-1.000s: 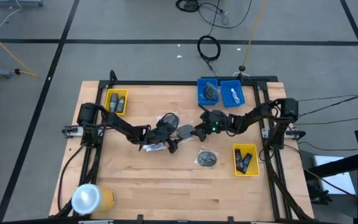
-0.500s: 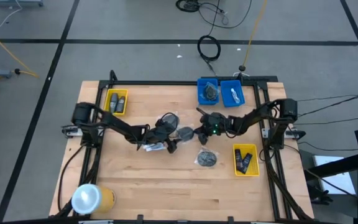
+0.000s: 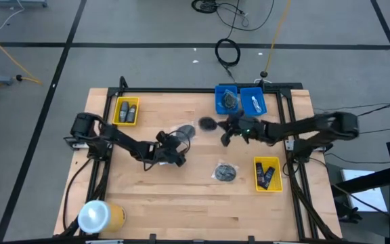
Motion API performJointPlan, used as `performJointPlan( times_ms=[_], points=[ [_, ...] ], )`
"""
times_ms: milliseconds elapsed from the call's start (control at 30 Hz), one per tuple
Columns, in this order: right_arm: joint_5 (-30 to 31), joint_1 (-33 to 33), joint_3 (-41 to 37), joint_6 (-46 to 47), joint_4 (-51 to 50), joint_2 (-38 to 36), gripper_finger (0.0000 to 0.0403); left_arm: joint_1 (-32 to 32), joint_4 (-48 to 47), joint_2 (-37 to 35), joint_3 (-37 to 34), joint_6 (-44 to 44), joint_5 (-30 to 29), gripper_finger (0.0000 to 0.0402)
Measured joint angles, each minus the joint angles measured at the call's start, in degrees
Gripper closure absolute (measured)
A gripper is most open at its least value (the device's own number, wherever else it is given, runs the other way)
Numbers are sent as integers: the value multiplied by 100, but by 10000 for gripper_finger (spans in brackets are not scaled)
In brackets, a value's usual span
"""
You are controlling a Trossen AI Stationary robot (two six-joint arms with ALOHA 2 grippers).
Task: Pick & Place Travel size toiletries
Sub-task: Put the black hairbrush into the left blue bin
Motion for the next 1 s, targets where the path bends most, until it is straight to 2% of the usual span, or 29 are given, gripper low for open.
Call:
performJointPlan(
  times_ms=[167,300,500,733,900,1000],
  points=[
    [649,-532,537,-655,-1980,-943,403,-138,392,342,-14,-9,-121,66],
    [904,-1133,1287,-1004,-2977,-995,403,-156,499,366,-14,56,-102,66],
    [1049,-1689,1568,-787,-2916,-550,403,-160,511,368,-12,126,-84,66],
    [2073,-1639,1562,-327,-2548,265,403,-184,532,368,-12,135,-77,66],
    [2092,-1618,1565,-168,-1750,844,403,-216,525,368,-12,121,-77,66],
    [2187,-1623,1564,46,-1743,1051,403,-233,521,368,-12,123,-77,66]
  ],
)
